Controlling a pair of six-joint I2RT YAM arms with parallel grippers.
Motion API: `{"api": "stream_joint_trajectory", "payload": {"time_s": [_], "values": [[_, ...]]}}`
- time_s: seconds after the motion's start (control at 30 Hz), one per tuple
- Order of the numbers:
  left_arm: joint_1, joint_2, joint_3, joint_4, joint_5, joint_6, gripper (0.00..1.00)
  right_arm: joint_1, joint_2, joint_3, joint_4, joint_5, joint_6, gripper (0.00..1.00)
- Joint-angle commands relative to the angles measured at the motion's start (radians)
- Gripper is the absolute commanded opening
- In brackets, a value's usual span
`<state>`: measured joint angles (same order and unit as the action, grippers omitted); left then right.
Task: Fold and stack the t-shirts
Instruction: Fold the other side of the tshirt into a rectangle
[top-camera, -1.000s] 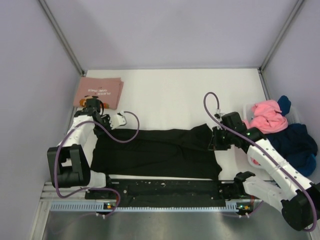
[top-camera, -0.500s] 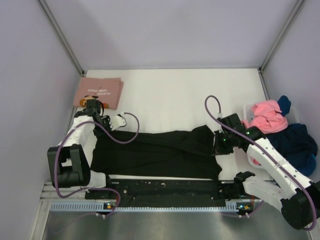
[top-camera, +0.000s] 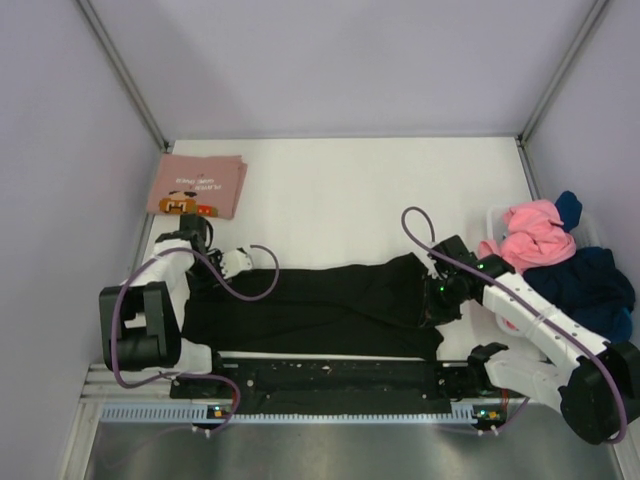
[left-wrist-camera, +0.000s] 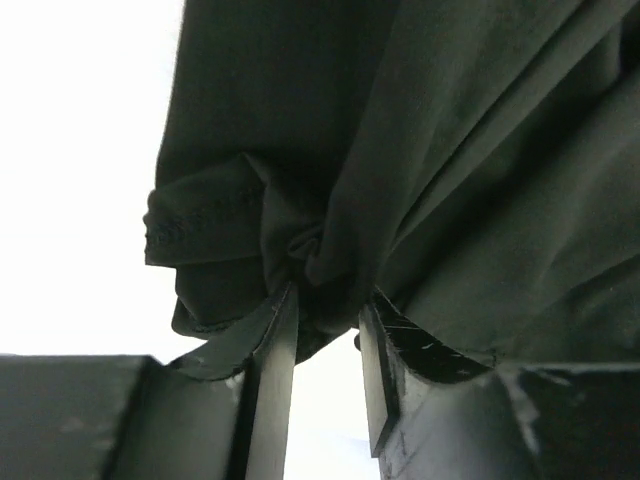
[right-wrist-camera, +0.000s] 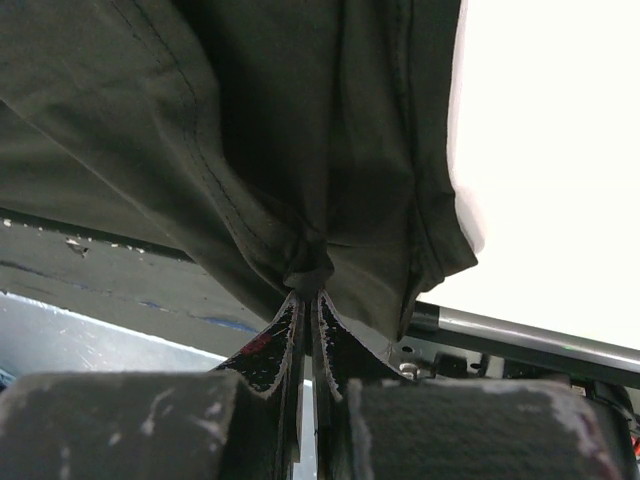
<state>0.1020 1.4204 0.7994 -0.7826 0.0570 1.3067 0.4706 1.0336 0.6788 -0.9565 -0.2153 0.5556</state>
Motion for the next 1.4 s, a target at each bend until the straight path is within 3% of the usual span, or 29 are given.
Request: {"api": "stream_joint_trajectory", "payload": {"time_s": [0.0, 0.1, 0.23, 0.33, 0.4, 0.43, 0.53, 0.6, 0.73, 0.87, 0.97, 1.13, 1.37], "values": [[0.005, -0.035, 0.037, -0.070, -0.031, 0.035, 0.41, 0.014, -0.001, 0.005, 0.032, -0.010, 0.020, 0.00], [0.008, -0.104, 0.032, -0.096, -0.045, 0.074, 0.48, 0.014, -0.004, 0.005, 0.033, -0.004, 0.021, 0.00], [0.011, -0.162, 0.050, -0.136, -0.095, 0.120, 0.72, 0.014, -0.009, 0.004, 0.032, -0.004, 0.023, 0.00], [-0.004, -0.170, 0.156, -0.208, 0.007, 0.080, 0.77, 0.014, -0.009, 0.007, 0.033, -0.006, 0.020, 0.00], [-0.075, -0.161, 0.274, -0.276, 0.177, -0.033, 0.77, 0.014, -0.009, 0.007, 0.041, -0.006, 0.023, 0.00], [-0.163, -0.158, 0.329, -0.297, 0.243, -0.122, 0.75, 0.014, -0.006, 0.005, 0.044, -0.004, 0.026, 0.00], [-0.437, -0.127, 0.403, -0.249, 0.398, -0.389, 0.54, 0.014, -0.004, -0.002, 0.053, 0.014, 0.046, 0.00], [-0.611, -0.078, 0.405, -0.108, 0.431, -0.592, 0.43, 0.014, -0.012, -0.025, 0.077, 0.013, 0.072, 0.00], [-0.846, 0.083, 0.474, 0.073, 0.454, -0.834, 0.46, 0.014, -0.041, -0.103, 0.176, 0.010, 0.139, 0.00], [-0.915, 0.179, 0.445, 0.395, 0.523, -1.124, 0.48, 0.014, -0.085, -0.192, 0.251, 0.039, 0.239, 0.00], [-0.952, 0.285, 0.460, 0.514, 0.514, -1.208, 0.49, 0.014, -0.133, -0.240, 0.297, 0.063, 0.293, 0.00], [-0.996, 0.492, 0.621, 0.401, 0.469, -1.300, 0.45, 0.013, -0.119, -0.243, 0.306, 0.054, 0.288, 0.00], [-1.018, 0.581, 0.630, 0.384, 0.435, -1.330, 0.45, 0.013, -0.106, -0.243, 0.317, 0.050, 0.276, 0.00]]}}
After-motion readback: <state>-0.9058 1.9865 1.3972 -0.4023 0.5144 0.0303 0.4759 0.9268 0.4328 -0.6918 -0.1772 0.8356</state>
